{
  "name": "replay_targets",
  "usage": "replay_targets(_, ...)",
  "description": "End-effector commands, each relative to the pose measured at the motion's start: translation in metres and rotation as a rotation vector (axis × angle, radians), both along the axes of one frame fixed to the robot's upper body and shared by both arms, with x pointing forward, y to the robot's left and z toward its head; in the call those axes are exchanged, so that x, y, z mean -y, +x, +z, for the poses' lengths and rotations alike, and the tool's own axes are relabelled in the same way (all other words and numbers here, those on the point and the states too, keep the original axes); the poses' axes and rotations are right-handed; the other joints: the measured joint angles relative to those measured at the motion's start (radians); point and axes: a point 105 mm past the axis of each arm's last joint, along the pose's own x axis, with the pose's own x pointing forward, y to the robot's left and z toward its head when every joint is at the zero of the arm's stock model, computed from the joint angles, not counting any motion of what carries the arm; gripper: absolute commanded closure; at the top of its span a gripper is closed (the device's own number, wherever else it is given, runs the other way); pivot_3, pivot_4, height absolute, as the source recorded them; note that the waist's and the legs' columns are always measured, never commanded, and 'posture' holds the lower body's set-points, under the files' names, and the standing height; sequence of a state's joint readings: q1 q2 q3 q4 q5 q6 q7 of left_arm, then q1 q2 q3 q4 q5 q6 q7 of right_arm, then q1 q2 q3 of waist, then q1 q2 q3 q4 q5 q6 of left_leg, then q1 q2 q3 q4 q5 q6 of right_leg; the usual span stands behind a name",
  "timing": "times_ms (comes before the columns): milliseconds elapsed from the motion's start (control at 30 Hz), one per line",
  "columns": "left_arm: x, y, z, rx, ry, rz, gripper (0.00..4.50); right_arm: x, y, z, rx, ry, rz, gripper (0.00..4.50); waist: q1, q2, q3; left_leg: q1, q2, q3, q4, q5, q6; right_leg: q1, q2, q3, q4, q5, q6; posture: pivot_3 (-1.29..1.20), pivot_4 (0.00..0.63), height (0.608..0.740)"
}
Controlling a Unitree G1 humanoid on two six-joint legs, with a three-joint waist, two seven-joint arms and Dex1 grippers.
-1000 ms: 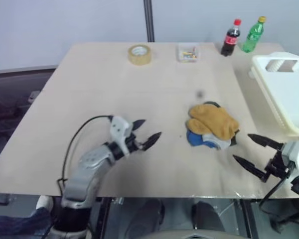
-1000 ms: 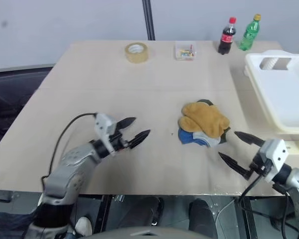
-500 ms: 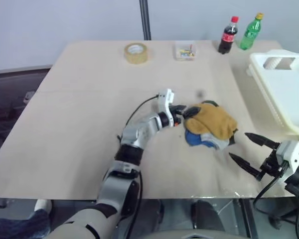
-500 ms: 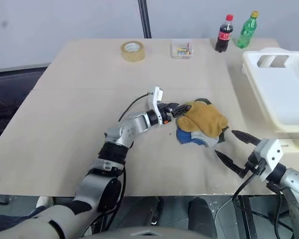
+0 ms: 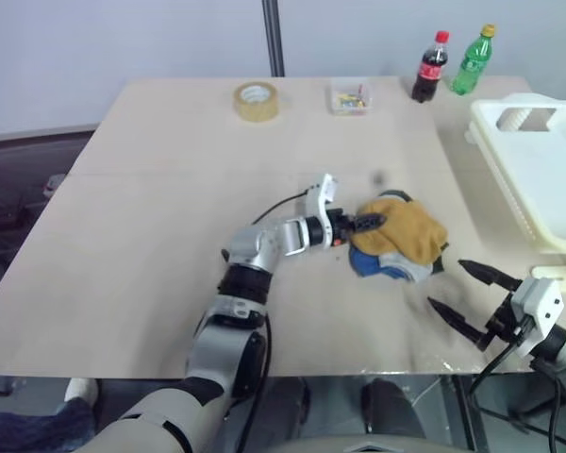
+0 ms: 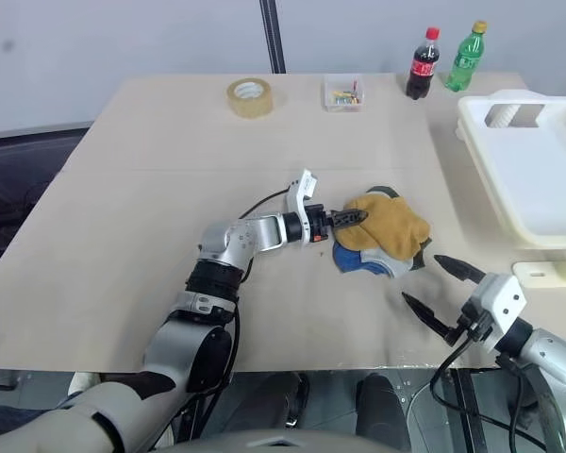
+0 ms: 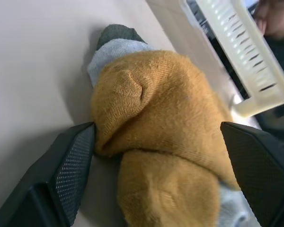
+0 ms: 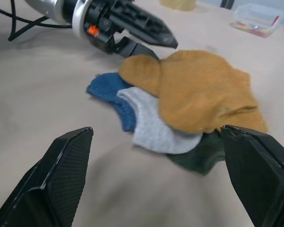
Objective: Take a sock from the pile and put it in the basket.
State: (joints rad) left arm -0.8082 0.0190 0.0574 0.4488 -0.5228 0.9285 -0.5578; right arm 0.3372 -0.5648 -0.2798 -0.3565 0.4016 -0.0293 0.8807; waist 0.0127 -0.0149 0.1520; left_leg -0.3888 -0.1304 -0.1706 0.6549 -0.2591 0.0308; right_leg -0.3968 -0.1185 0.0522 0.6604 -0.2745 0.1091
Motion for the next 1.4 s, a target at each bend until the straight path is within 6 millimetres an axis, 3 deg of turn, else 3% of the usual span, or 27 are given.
replay_targets(33,-0.006,0.001,0.011,0.037,-0.024,0.018,0.04,-0.006,-0.002,0.010,0.061,-0.002,0.013,0.00,0.000,0.000,0.000,0.000,0.000,0.000,0.000,0.000,0.000,0.000,0.000,0.000,0.000,0.000,0.000,0.00,0.150,0.740)
replay_targets(133,-0.005,0.000,0.008,0.026,-0.019,0.012,0.80,-0.008,-0.002,0.009,0.062,-0.002,0.016,0.00,0.001,0.000,0.000,0.000,0.000,0.000,0.000,0.000,0.000,0.000,0.000,0.000,0.000,0.000,0.000,0.00,0.150,0.740)
replay_targets(400,0.000,0.007,-0.001,0.044,0.020,0.025,4.45,-0.010,0.001,0.008,0.068,0.002,0.014,0.00,0.001,0.000,0.000,0.000,0.000,0.000,0.000,0.000,0.000,0.000,0.000,0.000,0.000,0.000,0.000,0.00,0.150,0.740)
replay_targets(567,0.002,0.007,-0.003,0.068,0.034,0.022,4.45,-0.013,0.000,0.005,0.064,0.009,0.012,0.00,0.001,0.000,0.000,0.000,0.000,0.000,0.000,0.000,0.000,0.000,0.000,0.000,0.000,0.000,0.000,0.00,0.150,0.740)
replay_targets(867,-0.009,0.010,0.021,0.140,-0.101,0.081,4.45,-0.014,-0.001,0.003,0.060,0.006,0.015,0.00,-0.001,0.000,0.000,0.000,0.000,0.000,0.001,0.000,0.000,0.000,0.000,0.000,0.001,0.000,0.000,0.00,0.150,0.740)
replay_targets(1100,-0.031,-0.018,0.035,0.164,-0.119,0.091,4.45,-0.015,0.000,0.004,0.065,0.004,0.021,0.00,-0.002,0.001,0.000,0.000,0.000,0.000,0.001,0.000,0.000,0.000,0.000,0.000,0.001,0.000,0.000,0.00,0.150,0.740)
replay_targets(1267,-0.056,-0.042,0.029,0.141,-0.059,0.132,4.45,-0.016,0.000,0.004,0.063,0.005,0.026,0.00,0.000,0.001,-0.001,0.001,0.001,0.000,0.001,0.000,0.000,0.000,0.000,0.001,0.002,0.000,0.000,0.00,0.150,0.740)
replay_targets(1400,-0.088,-0.068,0.016,0.134,0.029,0.206,4.45,-0.017,0.002,0.003,0.058,0.007,0.037,0.00,-0.003,0.001,-0.001,0.003,0.001,0.001,0.001,0.000,0.000,0.002,0.001,0.002,0.001,0.000,0.000,0.00,0.150,0.740)
